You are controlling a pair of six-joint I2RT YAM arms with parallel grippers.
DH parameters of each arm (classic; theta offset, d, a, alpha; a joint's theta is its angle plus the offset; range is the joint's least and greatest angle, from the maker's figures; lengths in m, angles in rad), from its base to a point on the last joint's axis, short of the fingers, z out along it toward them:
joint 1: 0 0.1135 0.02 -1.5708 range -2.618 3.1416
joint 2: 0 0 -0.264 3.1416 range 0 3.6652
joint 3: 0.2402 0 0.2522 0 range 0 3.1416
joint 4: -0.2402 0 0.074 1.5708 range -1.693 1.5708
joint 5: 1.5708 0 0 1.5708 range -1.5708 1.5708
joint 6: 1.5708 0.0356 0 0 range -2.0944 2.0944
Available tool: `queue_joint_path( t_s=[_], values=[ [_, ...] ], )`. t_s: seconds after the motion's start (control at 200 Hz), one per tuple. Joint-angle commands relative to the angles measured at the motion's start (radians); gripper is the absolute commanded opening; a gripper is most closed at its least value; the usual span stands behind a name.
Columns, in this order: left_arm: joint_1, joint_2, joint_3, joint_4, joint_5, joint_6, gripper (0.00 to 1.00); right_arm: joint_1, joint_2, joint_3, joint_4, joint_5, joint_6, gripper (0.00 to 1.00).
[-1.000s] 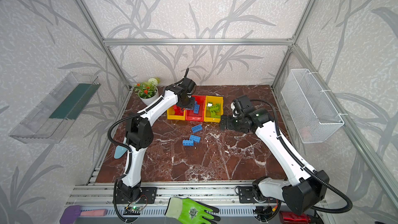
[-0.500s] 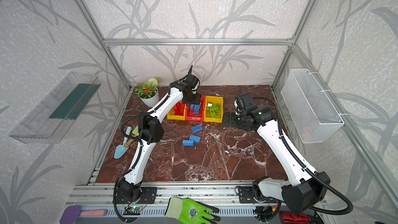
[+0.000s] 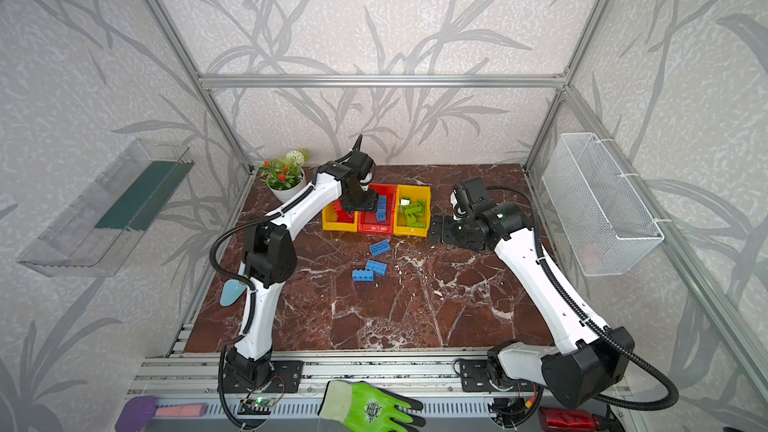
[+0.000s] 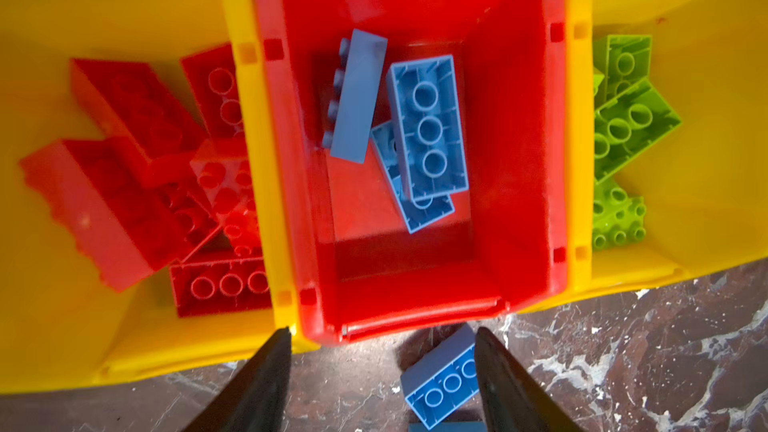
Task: Sort the legos into containers by color
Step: 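Lower the left gripper onto another blue brick in the pile and grasp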
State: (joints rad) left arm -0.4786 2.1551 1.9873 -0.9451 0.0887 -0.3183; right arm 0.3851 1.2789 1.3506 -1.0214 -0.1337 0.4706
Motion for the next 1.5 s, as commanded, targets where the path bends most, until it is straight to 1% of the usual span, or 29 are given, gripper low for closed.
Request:
queue_joint_path(
  t_s=[0.0, 0.085, 0.26, 0.385, 0.525, 0.7, 0.89, 1.17, 1.334, 1.439, 1.494],
  values=[
    [-0.020, -0.145, -0.172, 0.115, 0.004, 0.001, 0.70, -0.002, -0.057, -0.038, -0.025, -0.033, -0.019, 0.99],
    [-0.044, -0.208, -0.297, 0.151, -0.017, 0.011, 0.70, -0.003, -0.096, -0.076, -0.030, -0.056, -0.023, 0.99],
    [-0.116, -0.270, -0.452, 0.167, -0.099, 0.013, 0.70, -0.003, -0.177, -0.141, -0.053, -0.100, -0.027, 0.99],
    [-0.164, -0.298, -0.532, 0.214, -0.119, 0.028, 0.71, -0.003, -0.231, -0.181, -0.083, -0.114, -0.035, 0.99],
    [-0.177, -0.289, -0.578, 0.272, -0.121, 0.046, 0.71, -0.003, -0.282, -0.197, -0.125, -0.112, -0.042, 0.99],
    [-0.178, -0.253, -0.574, 0.324, -0.120, 0.092, 0.71, -0.003, -0.315, -0.170, -0.192, -0.082, -0.059, 0.99],
    [-0.178, -0.170, -0.503, 0.326, -0.085, 0.161, 0.71, -0.003, -0.340, -0.152, -0.240, -0.047, -0.052, 0.99],
    [-0.178, -0.075, -0.427, 0.321, -0.019, 0.218, 0.70, -0.003, -0.341, -0.140, -0.234, -0.029, -0.007, 0.99],
    [-0.176, -0.030, -0.408, 0.313, 0.013, 0.226, 0.70, -0.003, -0.316, -0.124, -0.223, -0.023, 0.006, 0.99],
    [-0.175, -0.025, -0.417, 0.304, 0.022, 0.210, 0.65, -0.003, -0.301, -0.120, -0.213, -0.024, 0.014, 0.99],
    [-0.175, -0.037, -0.436, 0.306, 0.022, 0.196, 0.59, -0.003, -0.297, -0.122, -0.202, -0.024, 0.018, 0.99]
  ],
)
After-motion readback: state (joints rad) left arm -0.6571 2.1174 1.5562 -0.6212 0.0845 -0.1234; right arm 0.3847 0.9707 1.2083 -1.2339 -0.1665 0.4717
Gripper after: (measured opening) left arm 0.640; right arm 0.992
